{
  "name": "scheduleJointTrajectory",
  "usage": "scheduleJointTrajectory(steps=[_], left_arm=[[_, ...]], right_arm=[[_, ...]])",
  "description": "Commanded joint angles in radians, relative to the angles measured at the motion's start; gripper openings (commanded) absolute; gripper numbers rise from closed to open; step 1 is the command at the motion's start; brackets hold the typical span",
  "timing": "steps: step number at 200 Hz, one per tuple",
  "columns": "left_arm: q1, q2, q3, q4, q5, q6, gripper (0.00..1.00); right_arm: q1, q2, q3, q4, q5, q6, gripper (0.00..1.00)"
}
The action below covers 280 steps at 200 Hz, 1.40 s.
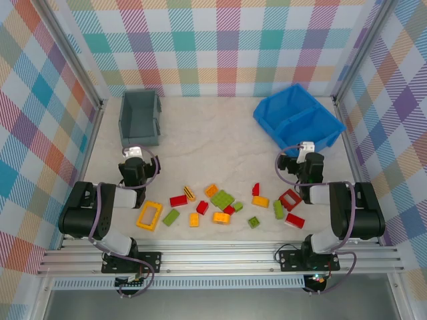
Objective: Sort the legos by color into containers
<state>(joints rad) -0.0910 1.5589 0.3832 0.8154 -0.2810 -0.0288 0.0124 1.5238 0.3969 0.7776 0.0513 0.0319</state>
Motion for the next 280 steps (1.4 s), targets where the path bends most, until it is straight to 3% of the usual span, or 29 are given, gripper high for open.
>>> scheduleJointTrajectory(steps=[1, 132, 150, 199, 223, 249, 268, 280], left_arm=[[-0.007, 0.003, 0.013, 0.036, -0.009, 0.013, 1.0], [-0.007, 0.003, 0.011, 0.037, -0.011, 0.014, 1.0], [-0.012, -0.068, -0.008, 0.025, -0.007, 0.022, 1.0], [-0.139, -0.665, 0.087, -0.569, -0.233, -0.096, 1.0], [-0.276, -0.87, 0.211, -0.786, -0.353, -0.08, 1.0], [-0.39, -0.814, 0.488, -1.077, -0.439, -0.072, 1.0], [-0.377, -0.63, 0.795, -1.544, -0.422, -0.321, 1.0], [-0.358, -0.535, 0.882, -1.681, -0.351, -0.403, 1.0]], right_arm=[[0.001, 0.003, 0.017, 0.029, -0.022, -0.012, 1.0], [0.001, 0.004, 0.017, 0.029, -0.02, -0.013, 1.0], [0.002, -0.003, 0.012, 0.041, -0.021, -0.011, 1.0], [0.024, -0.468, 0.157, -0.491, 0.16, 0.036, 1.0], [0.04, -0.695, 0.306, -0.724, 0.204, 0.041, 1.0], [0.046, -0.792, 0.538, -0.988, 0.197, 0.121, 1.0], [0.045, -0.716, 0.755, -1.286, 0.169, 0.361, 1.0], [0.045, -0.661, 0.799, -1.401, 0.109, 0.514, 1.0]])
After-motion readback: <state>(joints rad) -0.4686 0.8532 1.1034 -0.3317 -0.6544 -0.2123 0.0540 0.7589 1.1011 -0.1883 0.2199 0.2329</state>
